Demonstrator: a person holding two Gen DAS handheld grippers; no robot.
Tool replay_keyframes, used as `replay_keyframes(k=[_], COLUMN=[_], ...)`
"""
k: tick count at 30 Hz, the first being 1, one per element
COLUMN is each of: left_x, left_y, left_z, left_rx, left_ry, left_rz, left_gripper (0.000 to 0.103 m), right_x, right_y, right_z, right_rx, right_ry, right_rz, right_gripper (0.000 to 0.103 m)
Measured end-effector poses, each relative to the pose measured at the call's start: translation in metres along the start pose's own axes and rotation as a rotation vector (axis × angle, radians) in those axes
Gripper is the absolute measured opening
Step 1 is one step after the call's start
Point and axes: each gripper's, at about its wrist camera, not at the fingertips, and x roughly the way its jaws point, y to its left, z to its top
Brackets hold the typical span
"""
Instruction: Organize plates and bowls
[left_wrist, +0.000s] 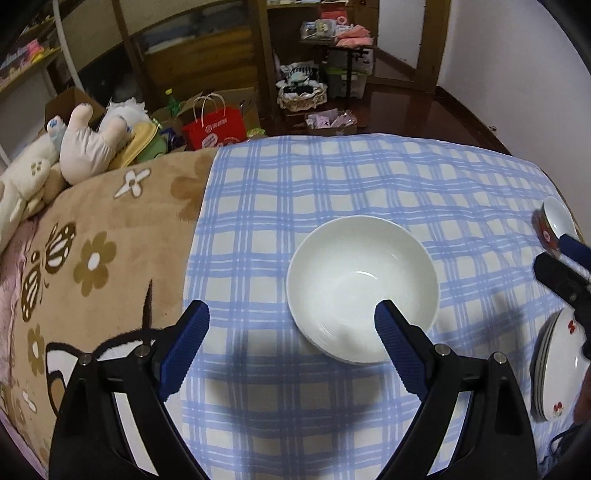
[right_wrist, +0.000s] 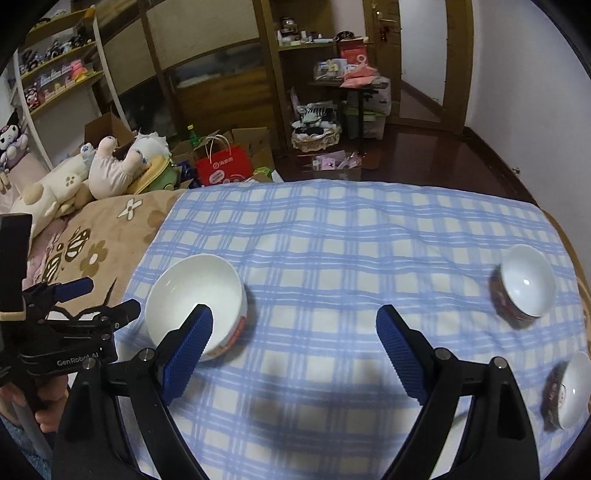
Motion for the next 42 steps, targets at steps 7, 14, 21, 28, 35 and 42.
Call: replay_keyframes(k=[7, 14, 21, 28, 35, 42], left_x=[0.029, 0.051, 0.069, 0.087, 0.097, 0.11], left_y=[0.005, 0.011, 0.023, 0.026, 0.019, 0.018], left_z=[0.002, 0.003, -0.001, -0.001, -0.001, -0.004], left_rx=[-0.048, -0.106, -0.188, -0.228, -0.231, -0.285], left_ry=[0.051, 0.102, 0.161, 0.225, 0.244, 0.292], left_rz=[-0.013, -0.022, -0.044, -0.1, -0.104, -0.153], left_gripper=[0.084, 0.084, 0.04, 0.022, 0.016, 0.012], right_x=[0.038, 0.077, 0.099, 0.115, 0.121, 0.123], right_y=[0.009, 0.018, 0.024, 0.026, 0.04, 0.043], right_z=[0.0, -0.004, -0.01, -0.013, -0.01, -0.008], right_rx=[-0.004, 0.013, 0.042, 0.058, 0.037, 0.056], right_ry=[0.049, 0.12, 0.153, 0.203, 0.255, 0.288], right_rz=[0.02, 0.02, 0.037, 0.099, 0.068, 0.029], right_gripper=[0.094, 0.094, 0.078, 0.035, 0.011, 0.01])
